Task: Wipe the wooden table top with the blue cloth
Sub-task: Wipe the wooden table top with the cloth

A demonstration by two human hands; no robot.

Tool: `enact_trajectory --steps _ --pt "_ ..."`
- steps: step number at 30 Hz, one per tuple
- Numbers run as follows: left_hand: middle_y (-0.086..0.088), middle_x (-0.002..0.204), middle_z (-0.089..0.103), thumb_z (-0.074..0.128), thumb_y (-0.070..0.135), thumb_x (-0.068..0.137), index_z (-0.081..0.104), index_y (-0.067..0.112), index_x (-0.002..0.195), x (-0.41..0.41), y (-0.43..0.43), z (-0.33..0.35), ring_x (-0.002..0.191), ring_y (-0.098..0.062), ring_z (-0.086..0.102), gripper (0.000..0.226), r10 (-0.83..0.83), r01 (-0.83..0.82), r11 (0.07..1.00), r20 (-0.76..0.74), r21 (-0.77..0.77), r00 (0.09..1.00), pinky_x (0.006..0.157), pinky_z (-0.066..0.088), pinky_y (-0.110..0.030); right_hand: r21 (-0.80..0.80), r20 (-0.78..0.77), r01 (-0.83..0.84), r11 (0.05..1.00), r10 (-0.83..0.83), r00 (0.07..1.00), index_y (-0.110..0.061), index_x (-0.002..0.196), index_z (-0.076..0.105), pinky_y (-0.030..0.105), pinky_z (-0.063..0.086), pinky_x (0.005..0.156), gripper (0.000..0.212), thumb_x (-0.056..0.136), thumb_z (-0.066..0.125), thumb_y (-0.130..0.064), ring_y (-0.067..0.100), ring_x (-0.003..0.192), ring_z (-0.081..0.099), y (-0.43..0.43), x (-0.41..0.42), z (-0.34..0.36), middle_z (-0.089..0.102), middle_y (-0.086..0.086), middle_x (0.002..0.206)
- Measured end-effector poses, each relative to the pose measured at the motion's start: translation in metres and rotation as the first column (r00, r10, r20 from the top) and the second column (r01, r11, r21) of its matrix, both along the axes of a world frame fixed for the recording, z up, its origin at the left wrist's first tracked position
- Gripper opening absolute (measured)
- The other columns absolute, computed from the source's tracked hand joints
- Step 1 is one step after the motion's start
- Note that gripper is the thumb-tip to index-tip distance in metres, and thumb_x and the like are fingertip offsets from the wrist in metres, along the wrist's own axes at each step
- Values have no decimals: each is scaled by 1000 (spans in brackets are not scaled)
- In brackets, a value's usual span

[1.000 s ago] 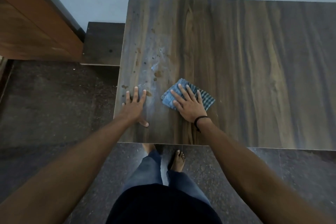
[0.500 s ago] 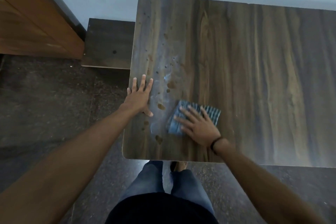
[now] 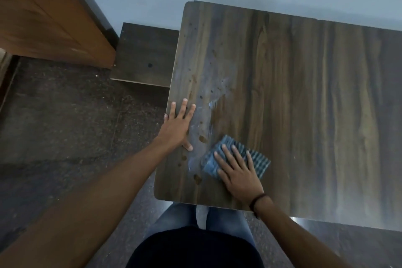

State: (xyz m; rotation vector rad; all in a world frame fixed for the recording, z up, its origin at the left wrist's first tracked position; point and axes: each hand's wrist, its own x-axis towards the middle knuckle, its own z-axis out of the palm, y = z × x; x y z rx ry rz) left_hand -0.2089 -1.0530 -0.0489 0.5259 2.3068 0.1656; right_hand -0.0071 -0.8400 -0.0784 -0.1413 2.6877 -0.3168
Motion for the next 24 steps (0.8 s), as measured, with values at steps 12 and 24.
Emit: enact_trajectory --steps 12,24 --pt "-3 161 -37 94 49 56 -22 25 158 -6 5 -1 146 -43 -30 155 -9 10 998 24 -62 1000 116 6 -68 -51 -61 126 991 -129 990 -45 157 5 55 -4 121 56 104 18 -56 15 154 -3 68 -278 -6 -4 -16 167" --pt "-5 156 -46 87 58 66 -28 26 155 -25 23 6 145 -41 -33 149 31 -32 996 -16 -77 999 119 2 -63 -64 19 175 983 -174 985 -37 159 1 52 -7 122 58 105 16 -53 11 151 -20 13 -48 2 -14 -16 165"
